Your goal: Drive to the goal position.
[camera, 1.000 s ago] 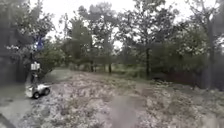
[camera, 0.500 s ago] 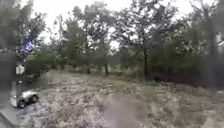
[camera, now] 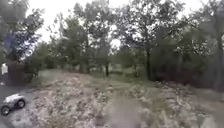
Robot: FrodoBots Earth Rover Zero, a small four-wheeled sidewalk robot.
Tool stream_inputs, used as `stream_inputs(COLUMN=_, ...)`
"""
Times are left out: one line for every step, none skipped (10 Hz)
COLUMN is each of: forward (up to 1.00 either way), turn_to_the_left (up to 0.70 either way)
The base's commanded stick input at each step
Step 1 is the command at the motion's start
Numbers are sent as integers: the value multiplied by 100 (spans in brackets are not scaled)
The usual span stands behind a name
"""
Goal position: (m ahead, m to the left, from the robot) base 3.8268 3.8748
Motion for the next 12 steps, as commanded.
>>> stream_inputs(forward=50, turn_to_the_left=0)
stream_inputs(forward=50, turn_to_the_left=0)
stream_inputs(forward=50, turn_to_the_left=10)
stream_inputs(forward=50, turn_to_the_left=50)
stream_inputs(forward=50, turn_to_the_left=26)
stream_inputs(forward=50, turn_to_the_left=0)
stream_inputs(forward=50, turn_to_the_left=0)
stream_inputs(forward=50, turn_to_the_left=0)
stream_inputs(forward=50, turn_to_the_left=0)
stream_inputs(forward=50, turn_to_the_left=0)
stream_inputs(forward=50, turn_to_the_left=0)
stream_inputs(forward=50, turn_to_the_left=0)
